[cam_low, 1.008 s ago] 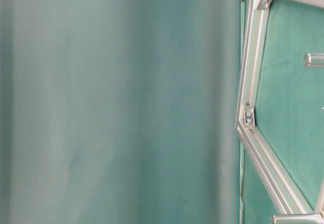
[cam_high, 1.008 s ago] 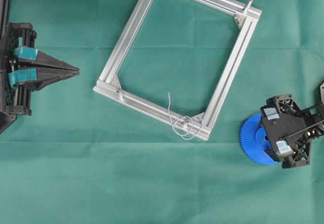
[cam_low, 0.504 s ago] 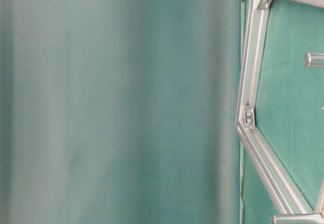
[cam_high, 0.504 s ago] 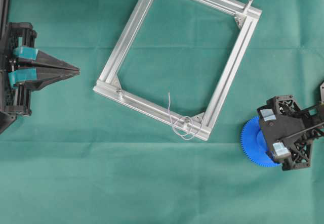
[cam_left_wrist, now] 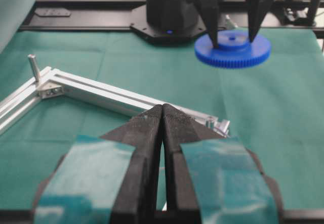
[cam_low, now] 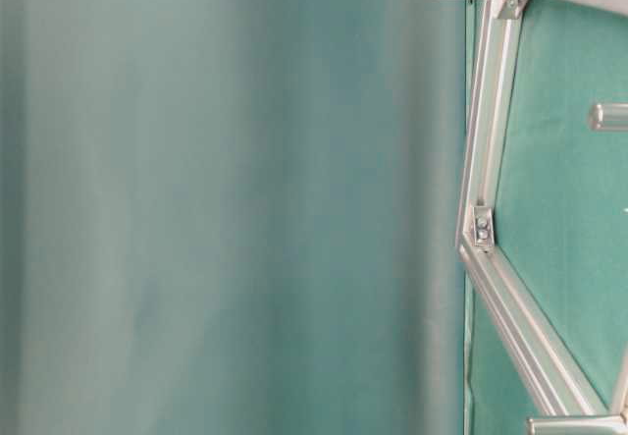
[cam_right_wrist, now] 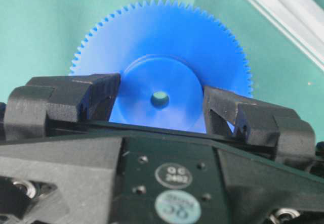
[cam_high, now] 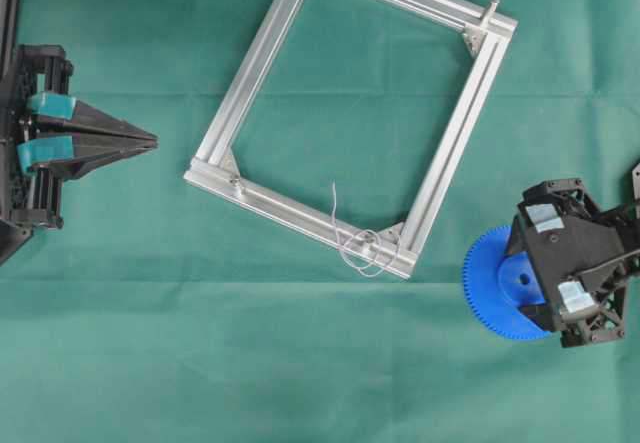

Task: Find the location of the shaft and insert the gear.
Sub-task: 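Carry the gear left toward the shaft on the frame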

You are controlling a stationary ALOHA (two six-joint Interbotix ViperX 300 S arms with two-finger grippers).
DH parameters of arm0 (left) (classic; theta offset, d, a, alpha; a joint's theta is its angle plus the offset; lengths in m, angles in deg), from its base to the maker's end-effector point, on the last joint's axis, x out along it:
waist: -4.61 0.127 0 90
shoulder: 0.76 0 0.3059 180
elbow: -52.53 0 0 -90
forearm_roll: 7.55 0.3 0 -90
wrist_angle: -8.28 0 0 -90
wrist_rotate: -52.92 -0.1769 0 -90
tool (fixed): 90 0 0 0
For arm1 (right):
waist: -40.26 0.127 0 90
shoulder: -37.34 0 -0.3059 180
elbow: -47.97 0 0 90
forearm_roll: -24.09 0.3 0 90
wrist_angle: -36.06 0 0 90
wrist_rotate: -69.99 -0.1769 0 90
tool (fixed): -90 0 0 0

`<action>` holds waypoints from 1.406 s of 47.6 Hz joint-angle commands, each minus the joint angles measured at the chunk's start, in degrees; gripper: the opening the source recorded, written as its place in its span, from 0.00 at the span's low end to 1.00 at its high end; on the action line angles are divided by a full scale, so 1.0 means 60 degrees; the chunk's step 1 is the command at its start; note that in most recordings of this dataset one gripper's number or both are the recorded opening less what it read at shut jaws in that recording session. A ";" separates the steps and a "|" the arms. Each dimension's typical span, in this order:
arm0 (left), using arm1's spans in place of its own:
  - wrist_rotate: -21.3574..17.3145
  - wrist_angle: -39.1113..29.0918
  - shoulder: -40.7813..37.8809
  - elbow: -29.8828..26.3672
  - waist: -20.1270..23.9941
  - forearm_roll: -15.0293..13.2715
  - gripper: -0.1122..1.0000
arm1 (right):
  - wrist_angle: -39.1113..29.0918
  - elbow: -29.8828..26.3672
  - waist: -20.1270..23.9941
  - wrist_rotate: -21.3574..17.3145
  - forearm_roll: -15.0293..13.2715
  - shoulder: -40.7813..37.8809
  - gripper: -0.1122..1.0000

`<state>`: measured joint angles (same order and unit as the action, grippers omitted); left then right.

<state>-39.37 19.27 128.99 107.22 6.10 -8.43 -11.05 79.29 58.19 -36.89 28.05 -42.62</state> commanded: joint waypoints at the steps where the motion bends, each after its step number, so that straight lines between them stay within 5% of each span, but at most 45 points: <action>1: 0.0015 0.0044 -0.0073 -0.0264 0.0029 -0.0029 0.11 | -0.0352 -0.0601 0.0015 -0.0015 -0.0059 0.0161 0.72; 27: 0.0000 -0.0088 -0.0073 -0.0278 -0.0015 -0.0029 0.11 | -0.1172 -0.1948 -0.0073 -0.0908 -0.1099 -0.0454 0.72; 67: 0.0000 -0.0396 -0.0073 -0.0337 -0.0117 -0.0029 0.11 | -0.0879 -0.3750 -0.1553 -0.0806 -0.1318 -0.2227 0.72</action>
<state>-39.37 16.99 128.99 106.78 5.58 -8.51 -16.68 58.98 49.75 -41.90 20.58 -56.06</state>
